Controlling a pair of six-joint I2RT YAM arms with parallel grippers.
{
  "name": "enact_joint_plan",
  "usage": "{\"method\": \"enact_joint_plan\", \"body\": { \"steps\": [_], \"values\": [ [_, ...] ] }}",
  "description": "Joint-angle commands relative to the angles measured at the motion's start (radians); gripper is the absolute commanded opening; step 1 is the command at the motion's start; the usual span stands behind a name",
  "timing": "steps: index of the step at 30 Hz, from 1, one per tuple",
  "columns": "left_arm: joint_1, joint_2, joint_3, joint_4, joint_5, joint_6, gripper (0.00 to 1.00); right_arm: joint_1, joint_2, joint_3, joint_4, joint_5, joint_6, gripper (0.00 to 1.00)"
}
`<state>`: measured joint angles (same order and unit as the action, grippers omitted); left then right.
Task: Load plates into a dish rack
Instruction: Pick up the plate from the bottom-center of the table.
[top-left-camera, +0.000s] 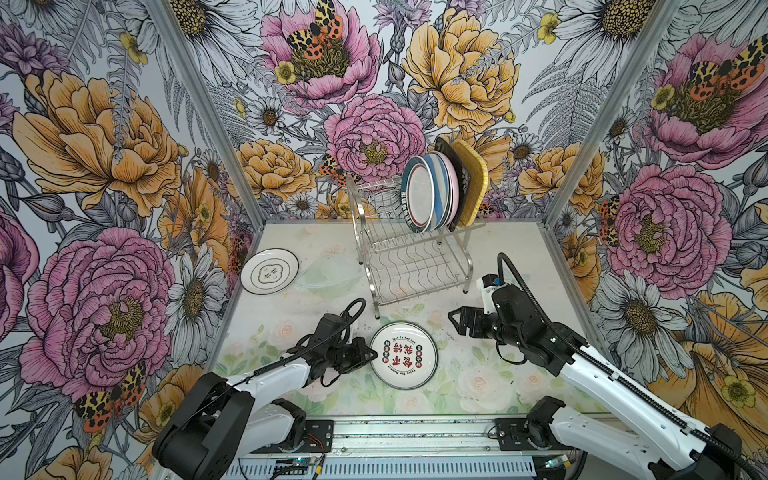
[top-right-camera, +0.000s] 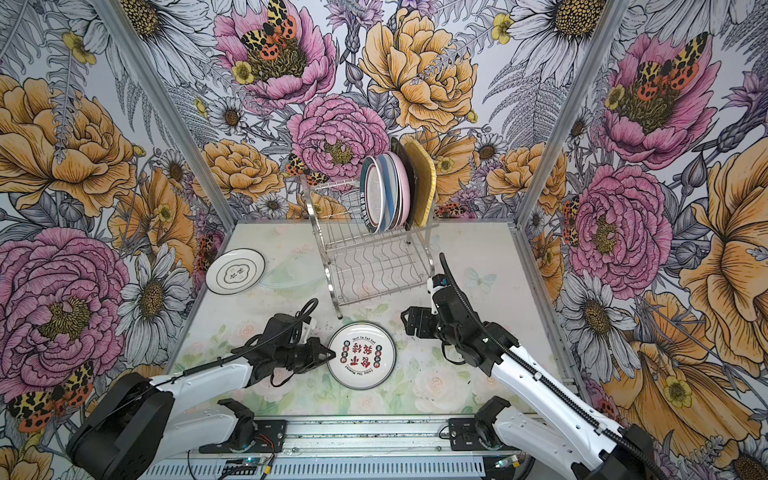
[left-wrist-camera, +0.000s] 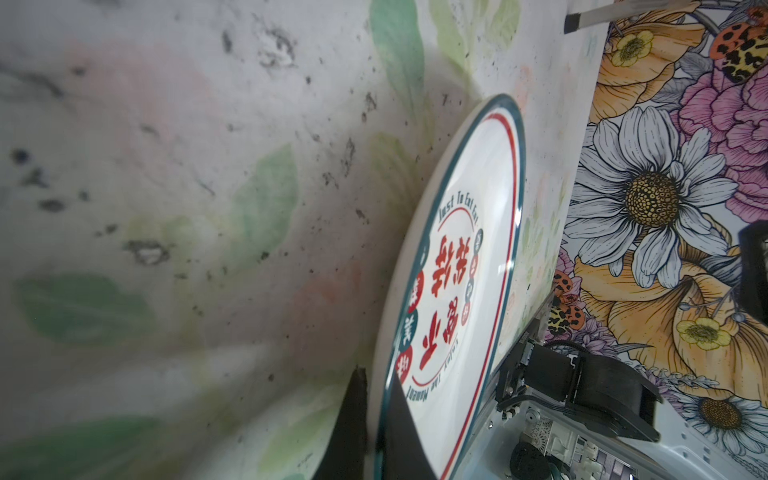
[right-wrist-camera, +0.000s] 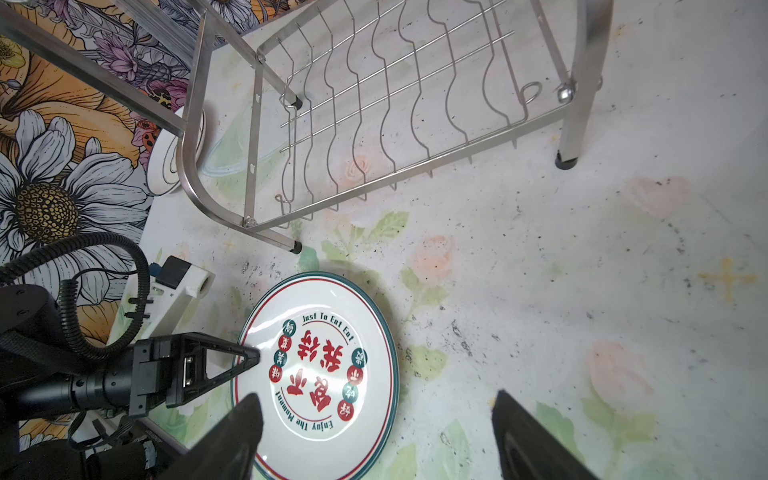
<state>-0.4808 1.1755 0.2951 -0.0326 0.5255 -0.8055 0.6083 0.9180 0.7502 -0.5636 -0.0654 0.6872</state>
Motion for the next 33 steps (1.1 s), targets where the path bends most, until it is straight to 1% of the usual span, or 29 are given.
{"method": "enact_joint_plan", "body": {
  "steps": [1,5,10,16,19,28,33],
  "values": [
    [0.000,-0.034,0.001,-0.007,0.013,0.000,0.00,-0.009,0.015,-0.023,0.050,-0.030,-0.006,0.88],
    [0.000,-0.103,0.021,0.007,0.044,-0.014,0.00,-0.018,0.045,-0.052,0.094,-0.087,0.002,0.89],
    [-0.001,-0.161,0.068,0.010,0.098,-0.016,0.00,-0.031,0.093,-0.111,0.213,-0.226,0.032,0.90],
    [-0.003,-0.190,0.106,0.063,0.153,-0.048,0.00,-0.032,0.147,-0.129,0.333,-0.384,0.047,0.88],
    [-0.004,-0.179,0.129,0.083,0.171,-0.053,0.00,-0.031,0.172,-0.129,0.374,-0.436,0.052,0.84],
    [-0.005,-0.144,0.155,0.120,0.199,-0.053,0.00,-0.031,0.197,-0.130,0.469,-0.523,0.082,0.59],
    [-0.004,-0.133,0.164,0.122,0.204,-0.049,0.00,-0.033,0.197,-0.153,0.528,-0.552,0.115,0.35]
  ]
}}
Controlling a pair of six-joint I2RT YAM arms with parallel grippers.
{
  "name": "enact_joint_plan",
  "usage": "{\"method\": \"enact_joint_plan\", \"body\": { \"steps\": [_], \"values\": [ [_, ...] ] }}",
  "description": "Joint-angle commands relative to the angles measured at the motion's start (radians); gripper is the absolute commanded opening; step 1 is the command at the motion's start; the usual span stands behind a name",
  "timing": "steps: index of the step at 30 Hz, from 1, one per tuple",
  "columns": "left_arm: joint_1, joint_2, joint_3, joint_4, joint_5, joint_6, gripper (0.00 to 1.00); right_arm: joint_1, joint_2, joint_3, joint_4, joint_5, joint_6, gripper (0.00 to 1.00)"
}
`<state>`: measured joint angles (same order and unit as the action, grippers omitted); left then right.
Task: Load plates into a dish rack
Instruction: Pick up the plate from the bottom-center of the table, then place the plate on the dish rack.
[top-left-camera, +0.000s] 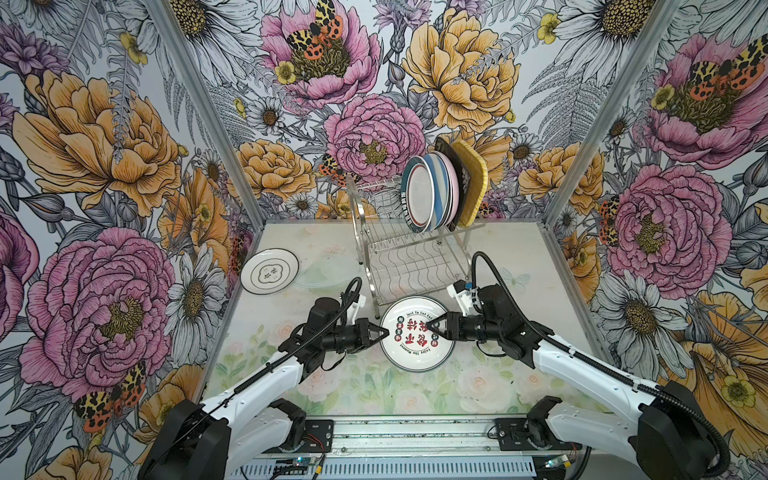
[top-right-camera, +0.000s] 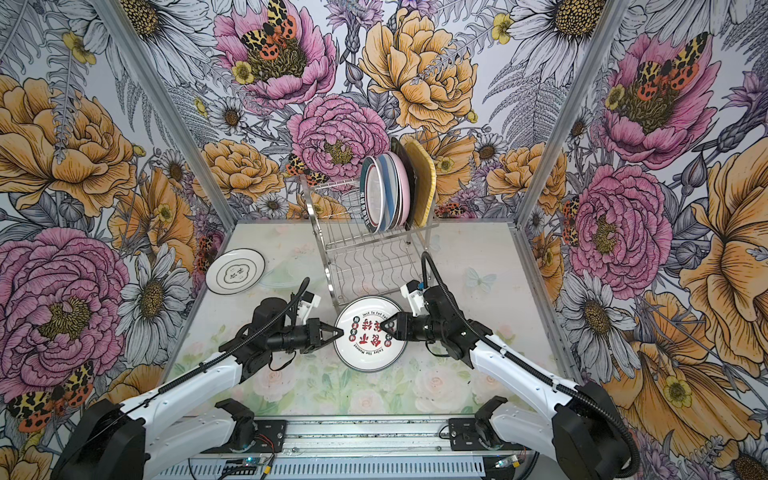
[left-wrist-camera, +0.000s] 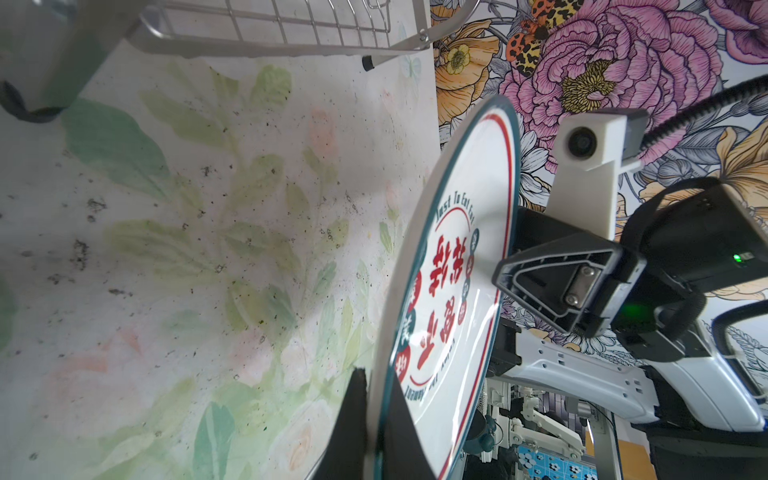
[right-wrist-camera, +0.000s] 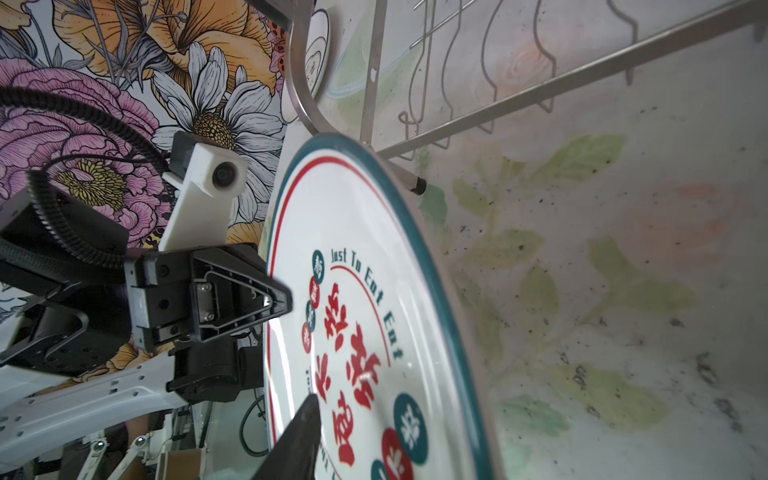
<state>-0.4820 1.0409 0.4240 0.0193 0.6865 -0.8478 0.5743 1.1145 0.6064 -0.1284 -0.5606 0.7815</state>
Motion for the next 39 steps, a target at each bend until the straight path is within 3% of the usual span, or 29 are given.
{"method": "enact_joint_plan", "body": {
  "steps": [1,8,11,15,20,27,39],
  "values": [
    [-0.003,0.002,0.035,0.070,0.043,-0.006,0.00,0.002,0.001,-0.016,0.107,-0.062,0.029,0.31],
    [0.006,-0.010,0.040,0.028,0.032,0.009,0.00,0.001,-0.003,-0.017,0.107,-0.056,0.039,0.00],
    [0.024,-0.028,0.044,-0.012,0.031,0.022,0.18,0.002,-0.020,-0.006,0.082,-0.032,0.038,0.00],
    [0.072,-0.074,0.054,-0.086,0.032,0.045,0.56,0.004,-0.065,0.034,-0.011,0.036,0.015,0.00],
    [0.157,-0.136,0.087,-0.229,0.028,0.107,0.79,0.025,-0.140,0.147,-0.227,0.186,-0.057,0.00],
    [0.255,-0.166,0.110,-0.353,-0.048,0.167,0.86,0.100,-0.183,0.373,-0.485,0.427,-0.141,0.00],
    [0.270,-0.101,0.161,-0.395,-0.218,0.237,0.93,0.212,-0.036,0.866,-0.709,0.745,-0.280,0.00]
  ]
}}
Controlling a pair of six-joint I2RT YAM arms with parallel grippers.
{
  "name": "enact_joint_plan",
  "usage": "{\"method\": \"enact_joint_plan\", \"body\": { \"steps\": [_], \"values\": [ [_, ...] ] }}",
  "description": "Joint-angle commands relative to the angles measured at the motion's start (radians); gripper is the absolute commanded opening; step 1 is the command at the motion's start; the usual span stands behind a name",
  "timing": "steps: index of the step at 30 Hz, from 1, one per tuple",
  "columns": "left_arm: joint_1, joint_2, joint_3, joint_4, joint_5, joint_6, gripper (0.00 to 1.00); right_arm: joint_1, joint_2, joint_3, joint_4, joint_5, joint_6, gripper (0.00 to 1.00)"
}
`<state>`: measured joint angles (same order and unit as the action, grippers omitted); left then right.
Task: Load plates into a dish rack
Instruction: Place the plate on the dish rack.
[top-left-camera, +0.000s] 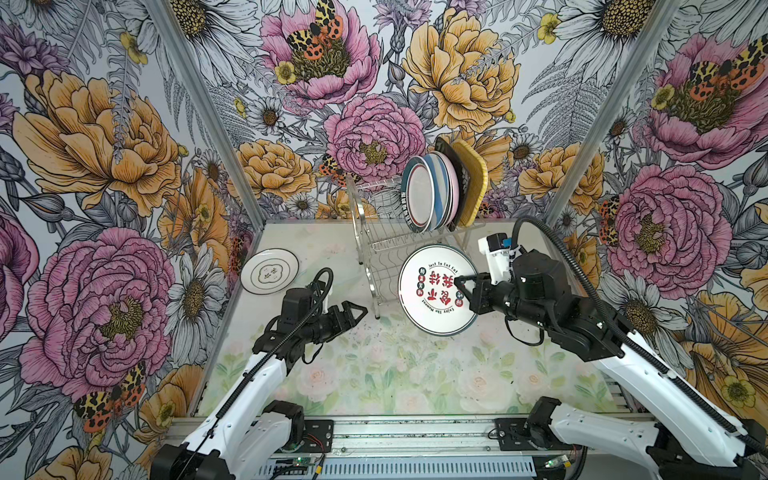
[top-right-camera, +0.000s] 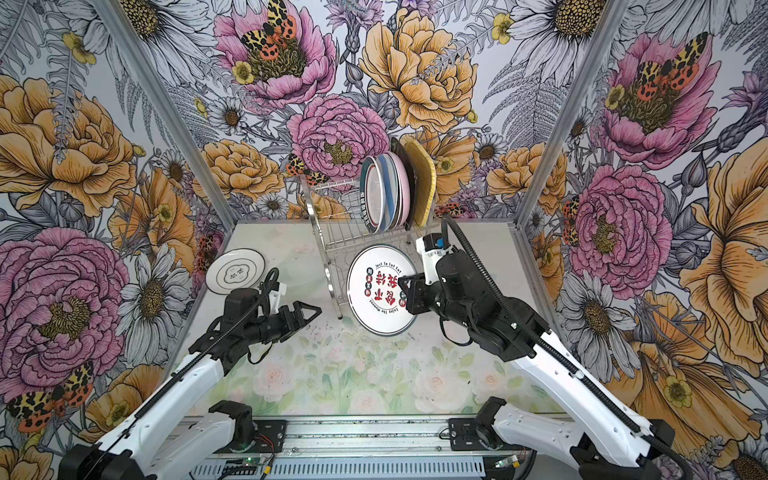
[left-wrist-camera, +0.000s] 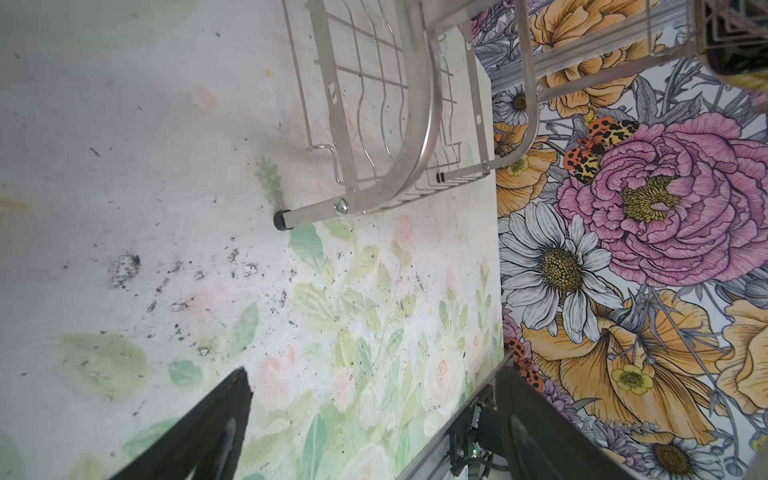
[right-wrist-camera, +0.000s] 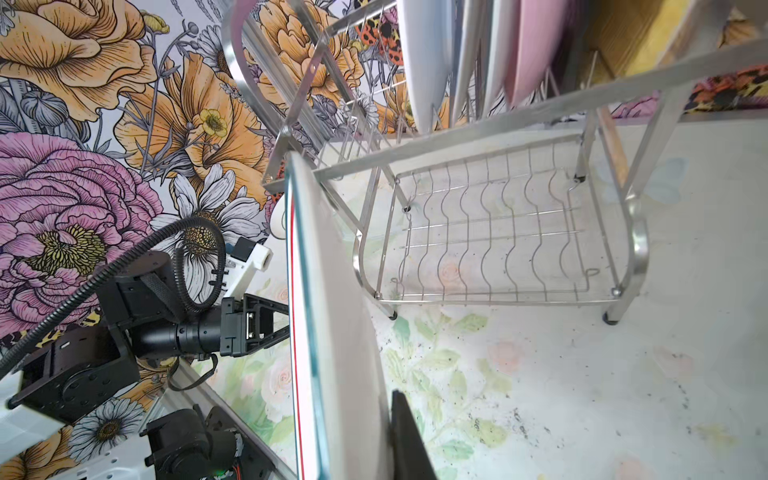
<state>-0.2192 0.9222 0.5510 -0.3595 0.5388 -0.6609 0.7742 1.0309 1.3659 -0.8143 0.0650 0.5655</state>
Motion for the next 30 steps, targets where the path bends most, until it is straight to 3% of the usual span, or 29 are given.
{"method": "enact_joint_plan", "body": {
  "steps": [1,17,21,30],
  "values": [
    [0.008,0.025,0.038,-0.016,-0.076,0.055,0.93,0.014,0.071,0.146,-0.028,0.142,-0.080,0.00],
    [0.008,0.066,0.058,-0.011,-0.103,0.101,0.95,0.014,0.574,0.853,-0.037,0.440,-0.331,0.00],
    [0.011,0.075,0.058,-0.004,-0.103,0.100,0.96,0.054,0.711,1.026,-0.037,0.504,-0.371,0.00],
    [0.012,0.084,0.053,-0.003,-0.098,0.104,0.97,0.082,0.993,1.329,-0.036,0.697,-0.489,0.00]
  ]
}}
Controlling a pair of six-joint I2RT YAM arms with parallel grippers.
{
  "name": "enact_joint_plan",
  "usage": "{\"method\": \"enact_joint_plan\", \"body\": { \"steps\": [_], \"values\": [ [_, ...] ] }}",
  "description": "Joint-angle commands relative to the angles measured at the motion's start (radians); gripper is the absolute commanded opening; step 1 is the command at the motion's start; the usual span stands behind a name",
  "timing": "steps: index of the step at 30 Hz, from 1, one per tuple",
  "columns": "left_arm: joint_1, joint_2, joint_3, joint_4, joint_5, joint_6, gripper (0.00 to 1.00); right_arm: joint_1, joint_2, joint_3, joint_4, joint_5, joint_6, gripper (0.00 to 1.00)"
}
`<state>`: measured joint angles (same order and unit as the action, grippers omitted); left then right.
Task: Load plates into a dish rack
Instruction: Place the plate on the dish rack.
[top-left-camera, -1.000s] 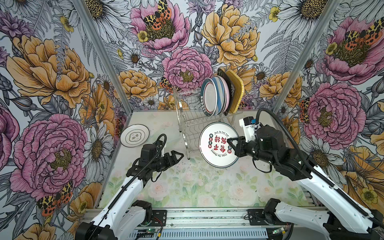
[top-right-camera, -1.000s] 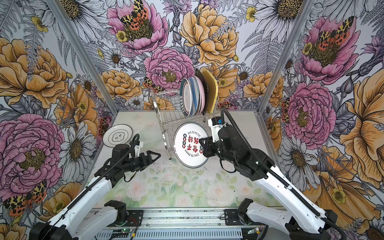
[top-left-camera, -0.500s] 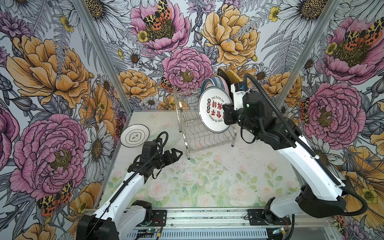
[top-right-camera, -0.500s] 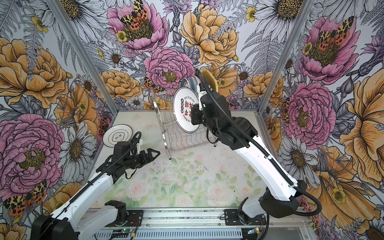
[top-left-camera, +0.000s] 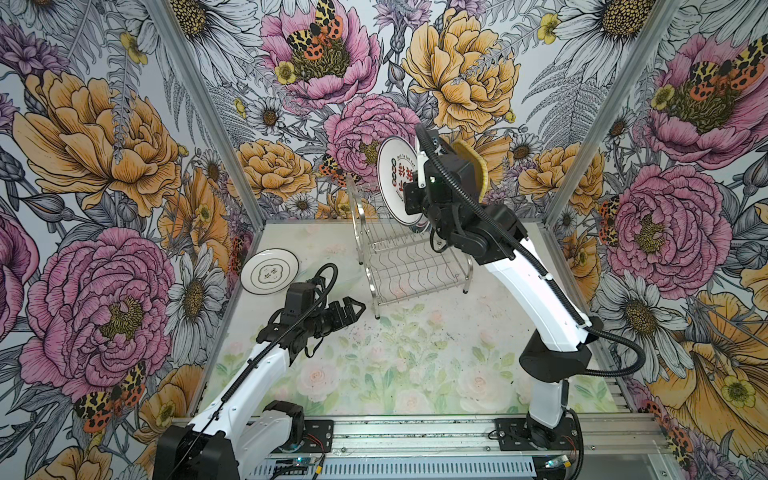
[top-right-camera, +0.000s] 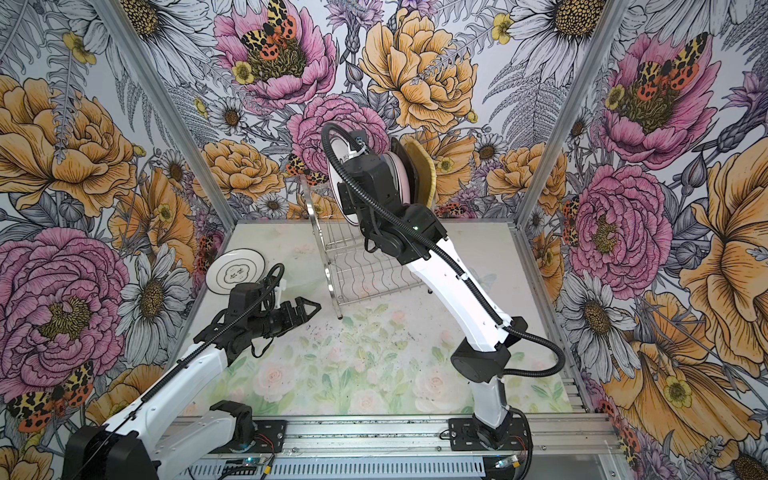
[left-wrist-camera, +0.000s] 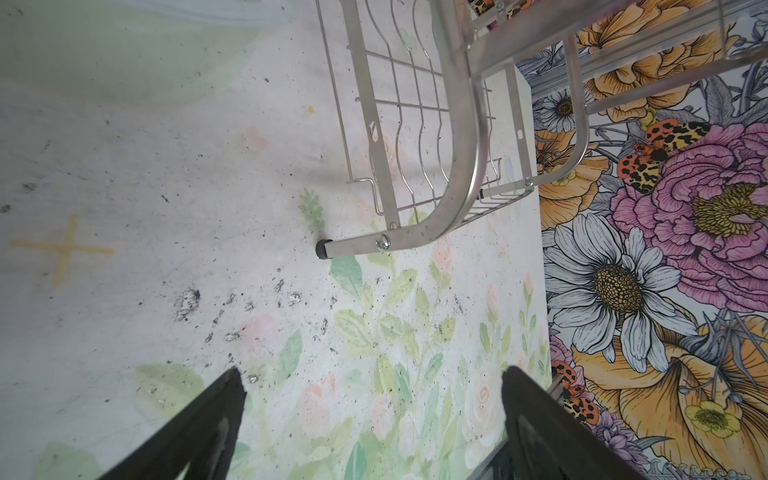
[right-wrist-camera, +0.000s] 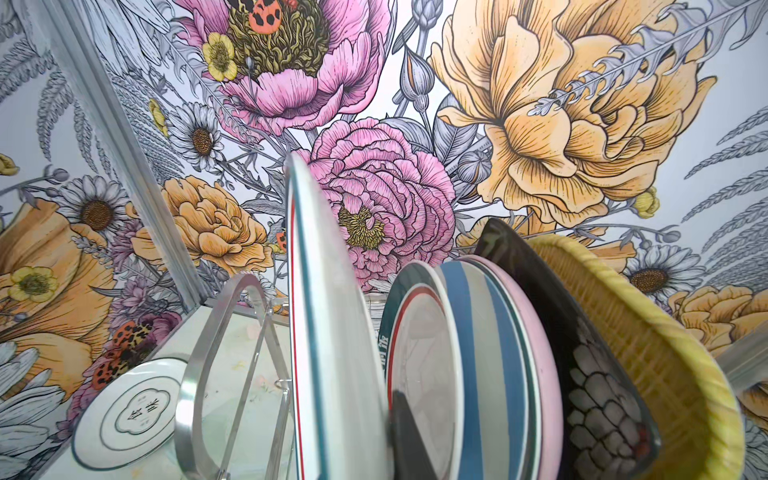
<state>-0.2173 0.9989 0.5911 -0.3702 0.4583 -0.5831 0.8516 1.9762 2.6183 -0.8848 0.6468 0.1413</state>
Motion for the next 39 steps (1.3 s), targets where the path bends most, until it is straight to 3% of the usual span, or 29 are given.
{"method": "enact_joint_plan", "body": {
  "steps": [1,14,27,39],
  "values": [
    [0.012,0.009,0.013,0.007,-0.017,0.028,0.97,0.002,0.076,0.109,0.035,0.134,-0.077,0.00],
    [0.019,0.022,0.012,0.006,-0.010,0.031,0.98,-0.035,0.208,0.154,0.073,0.189,-0.082,0.00],
    [0.030,0.023,0.004,0.006,-0.001,0.038,0.98,-0.046,0.230,0.132,0.084,0.187,-0.086,0.00],
    [0.038,0.021,-0.002,0.002,0.007,0.040,0.99,-0.048,0.189,0.015,0.082,0.175,-0.057,0.00]
  ]
}}
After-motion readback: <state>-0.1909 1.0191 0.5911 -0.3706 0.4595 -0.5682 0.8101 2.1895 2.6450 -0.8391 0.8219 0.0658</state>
